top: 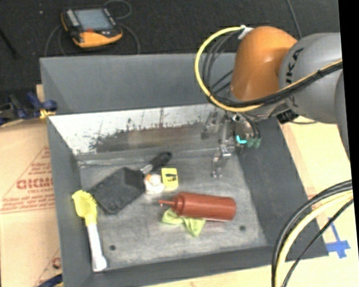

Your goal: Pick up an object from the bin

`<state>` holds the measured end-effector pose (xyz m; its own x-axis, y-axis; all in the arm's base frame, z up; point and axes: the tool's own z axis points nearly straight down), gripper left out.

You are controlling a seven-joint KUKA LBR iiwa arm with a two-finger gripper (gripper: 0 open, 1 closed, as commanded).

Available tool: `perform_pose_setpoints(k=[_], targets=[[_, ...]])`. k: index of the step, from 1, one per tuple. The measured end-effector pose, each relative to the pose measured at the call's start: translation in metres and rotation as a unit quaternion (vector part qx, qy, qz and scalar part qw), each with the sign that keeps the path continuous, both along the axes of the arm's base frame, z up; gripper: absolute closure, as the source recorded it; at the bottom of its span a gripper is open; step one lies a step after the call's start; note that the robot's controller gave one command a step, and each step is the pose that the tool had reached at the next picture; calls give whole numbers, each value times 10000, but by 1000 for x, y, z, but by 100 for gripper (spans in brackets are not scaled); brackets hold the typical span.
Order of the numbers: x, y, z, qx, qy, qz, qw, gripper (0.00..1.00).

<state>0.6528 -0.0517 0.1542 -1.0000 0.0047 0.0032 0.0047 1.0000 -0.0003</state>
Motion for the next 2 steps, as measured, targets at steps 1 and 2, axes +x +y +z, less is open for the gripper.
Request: perform_pose_setpoints(k=[1, 2], targets=[[2, 0, 6, -5, -44, 4, 10000, 0], [-43, 33, -53, -6, -53, 606, 9981, 0]])
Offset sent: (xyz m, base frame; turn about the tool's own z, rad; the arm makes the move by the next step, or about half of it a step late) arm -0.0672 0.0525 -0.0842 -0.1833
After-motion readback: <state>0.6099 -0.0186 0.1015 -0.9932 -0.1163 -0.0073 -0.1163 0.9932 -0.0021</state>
